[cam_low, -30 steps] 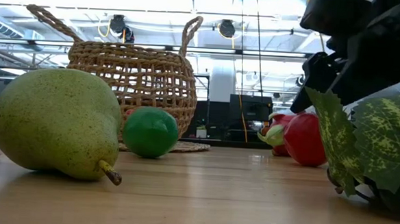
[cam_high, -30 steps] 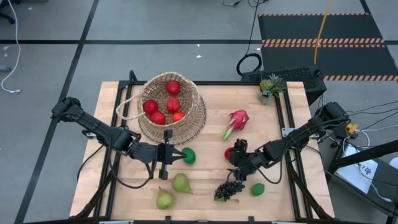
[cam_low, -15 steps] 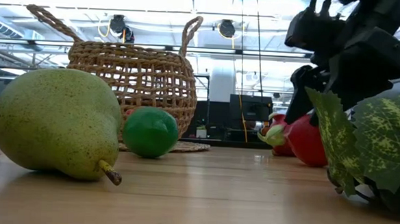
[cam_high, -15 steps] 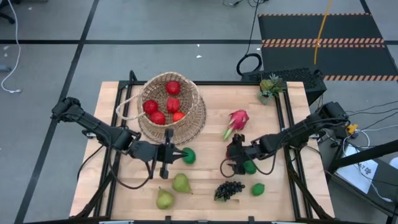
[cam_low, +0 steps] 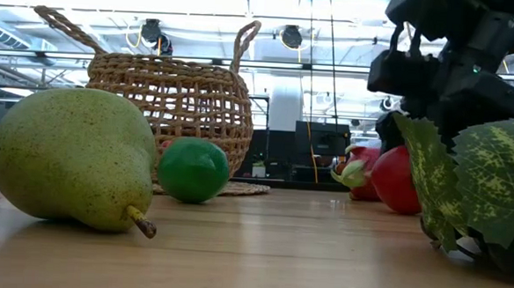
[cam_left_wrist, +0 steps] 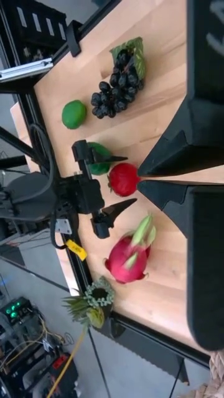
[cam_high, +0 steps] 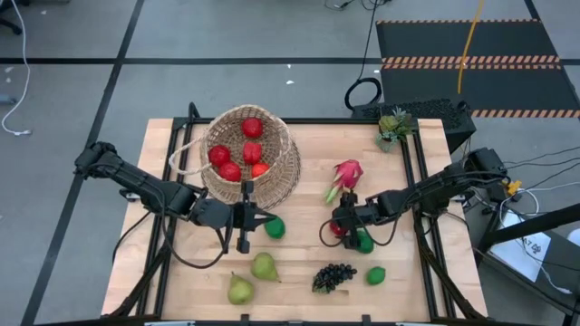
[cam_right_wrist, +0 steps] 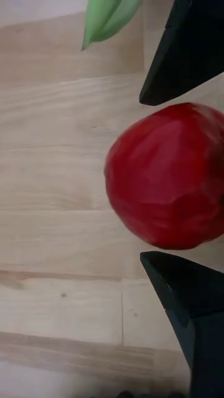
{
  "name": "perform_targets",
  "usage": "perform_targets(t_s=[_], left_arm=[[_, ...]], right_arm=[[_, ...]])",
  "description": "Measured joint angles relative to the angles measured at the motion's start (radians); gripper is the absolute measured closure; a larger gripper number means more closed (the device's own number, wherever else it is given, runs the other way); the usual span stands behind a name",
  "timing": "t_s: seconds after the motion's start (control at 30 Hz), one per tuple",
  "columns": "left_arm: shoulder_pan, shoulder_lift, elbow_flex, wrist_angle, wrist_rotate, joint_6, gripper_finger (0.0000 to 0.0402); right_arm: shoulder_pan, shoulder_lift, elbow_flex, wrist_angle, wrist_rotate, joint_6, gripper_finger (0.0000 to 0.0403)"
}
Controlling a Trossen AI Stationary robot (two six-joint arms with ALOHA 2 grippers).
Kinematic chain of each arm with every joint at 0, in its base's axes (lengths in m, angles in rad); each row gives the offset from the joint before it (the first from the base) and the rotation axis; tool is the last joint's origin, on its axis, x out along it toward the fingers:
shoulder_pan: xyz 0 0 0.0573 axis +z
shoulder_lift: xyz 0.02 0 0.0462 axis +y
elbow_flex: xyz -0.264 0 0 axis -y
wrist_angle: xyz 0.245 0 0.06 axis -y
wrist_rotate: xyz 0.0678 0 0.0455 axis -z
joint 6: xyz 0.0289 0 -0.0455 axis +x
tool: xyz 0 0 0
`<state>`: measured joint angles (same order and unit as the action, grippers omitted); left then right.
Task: Build produce basket
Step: Put the tomato into the basket
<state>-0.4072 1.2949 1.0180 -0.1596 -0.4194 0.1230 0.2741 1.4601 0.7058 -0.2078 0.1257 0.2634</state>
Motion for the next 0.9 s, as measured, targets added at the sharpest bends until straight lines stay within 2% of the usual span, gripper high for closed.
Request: perform_targets(t_s=[0.17,0.53,0.9], left_arm=[[0.000,0.000,0.000,0.000,0.000,0.002,0.0378],[0.000,0.000,0.000,0.000,0.004,0.003,0.0378],[0.000,0.000,0.000,0.000,0.004,0.003,0.0378]], right_arm=[[0.000,0.000,0.000,0.008,0.000,-0.014,0.0021],[0.000,0.000,0.000,0.015,0.000,-0.014,0.0089],[0.000,0.000,0.000,0.044,0.002,0.044,0.0087]])
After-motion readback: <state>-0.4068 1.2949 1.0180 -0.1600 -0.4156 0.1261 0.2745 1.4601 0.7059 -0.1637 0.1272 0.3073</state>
